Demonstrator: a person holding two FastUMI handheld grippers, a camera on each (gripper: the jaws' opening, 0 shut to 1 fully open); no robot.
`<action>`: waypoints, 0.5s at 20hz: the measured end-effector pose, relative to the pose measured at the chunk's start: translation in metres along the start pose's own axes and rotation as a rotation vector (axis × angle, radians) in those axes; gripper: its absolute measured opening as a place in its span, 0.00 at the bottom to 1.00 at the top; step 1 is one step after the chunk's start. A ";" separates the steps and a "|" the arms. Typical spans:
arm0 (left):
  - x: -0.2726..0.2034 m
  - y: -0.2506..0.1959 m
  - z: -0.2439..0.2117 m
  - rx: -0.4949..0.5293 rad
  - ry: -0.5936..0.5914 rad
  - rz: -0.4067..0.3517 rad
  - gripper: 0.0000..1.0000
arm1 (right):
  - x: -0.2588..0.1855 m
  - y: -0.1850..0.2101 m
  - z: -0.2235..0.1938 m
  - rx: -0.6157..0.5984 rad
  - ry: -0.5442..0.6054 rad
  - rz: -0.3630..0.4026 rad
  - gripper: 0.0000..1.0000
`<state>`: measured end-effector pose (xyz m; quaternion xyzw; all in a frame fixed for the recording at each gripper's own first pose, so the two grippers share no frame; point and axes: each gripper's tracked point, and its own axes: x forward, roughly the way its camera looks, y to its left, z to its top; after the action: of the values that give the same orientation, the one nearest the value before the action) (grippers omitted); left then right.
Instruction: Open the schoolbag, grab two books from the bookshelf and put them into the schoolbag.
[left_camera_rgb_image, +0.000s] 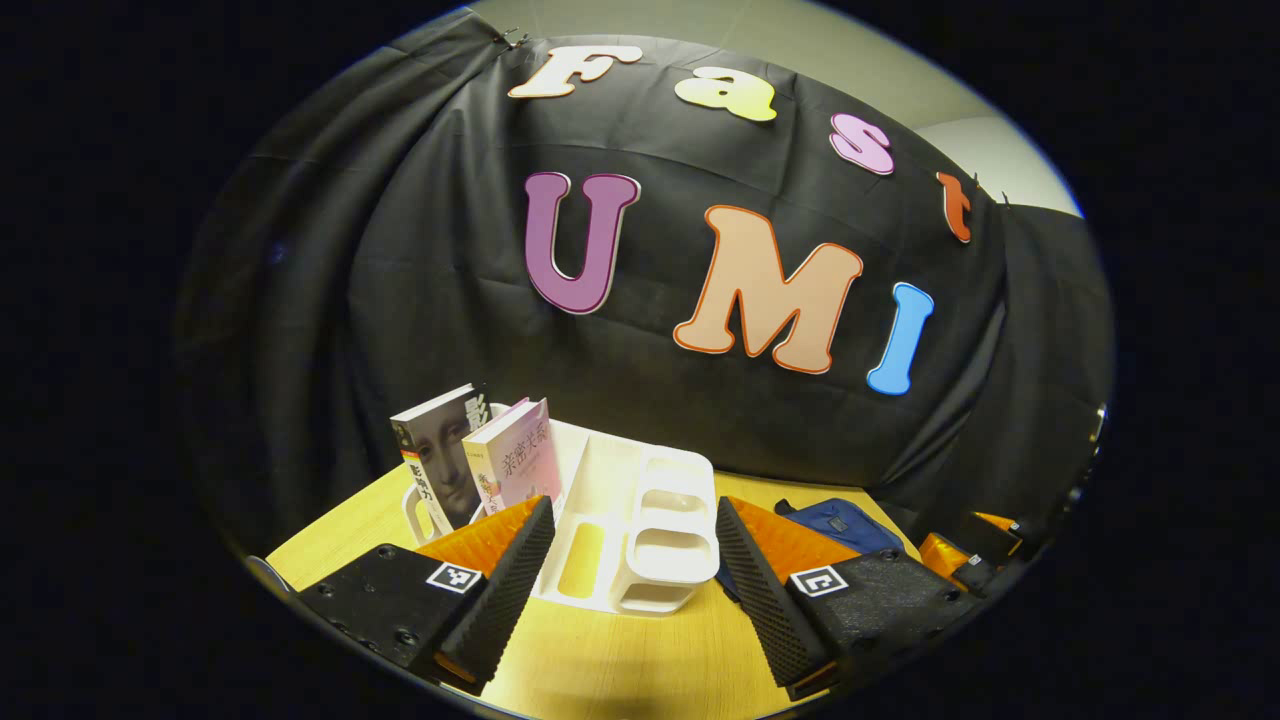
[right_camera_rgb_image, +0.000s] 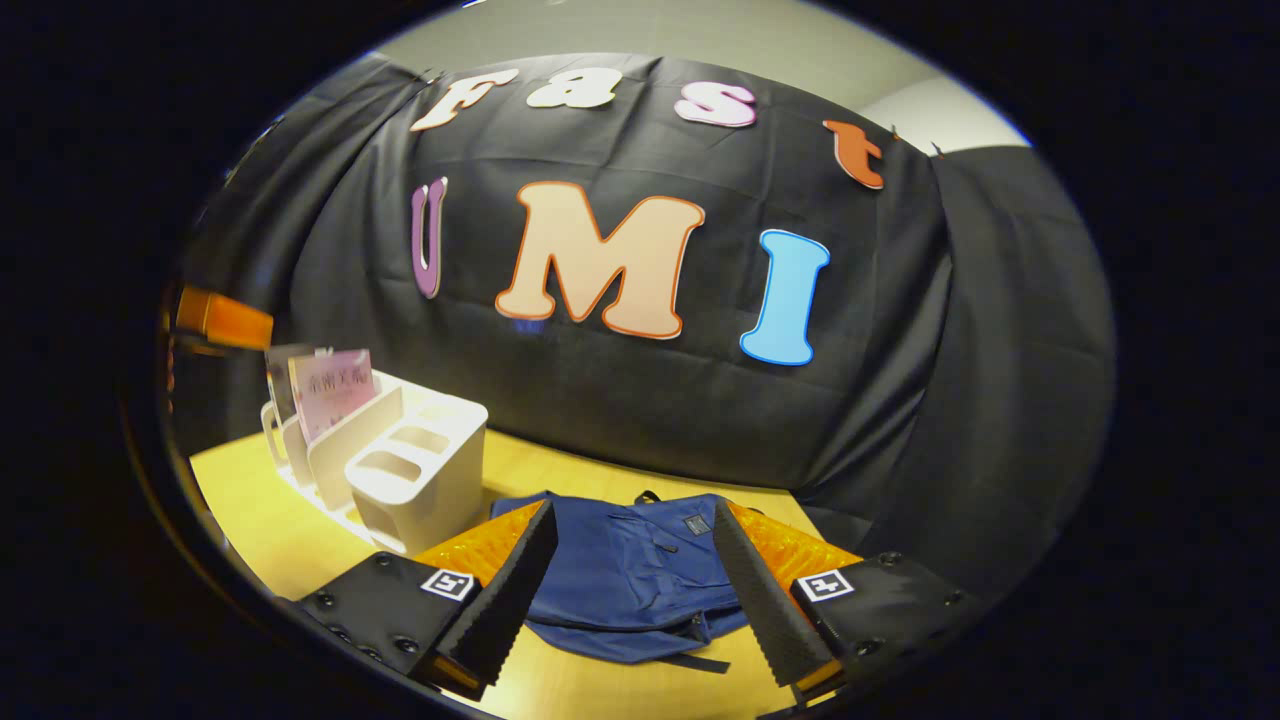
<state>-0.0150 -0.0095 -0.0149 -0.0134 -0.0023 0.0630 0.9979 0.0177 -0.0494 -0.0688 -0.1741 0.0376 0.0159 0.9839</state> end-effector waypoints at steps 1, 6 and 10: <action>-0.001 0.004 -0.001 -0.003 0.001 0.015 0.96 | 0.002 0.001 -0.009 -0.045 0.006 -0.008 0.98; -0.004 0.025 -0.008 0.013 0.028 0.076 0.96 | 0.016 -0.001 -0.067 -0.289 0.074 -0.019 0.92; -0.005 0.040 -0.013 0.043 0.049 0.120 0.96 | 0.025 0.010 -0.108 -0.452 0.116 0.055 0.98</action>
<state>-0.0249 0.0291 -0.0288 0.0066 0.0240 0.1226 0.9921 0.0349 -0.0767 -0.1751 -0.3898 0.0942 0.0408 0.9152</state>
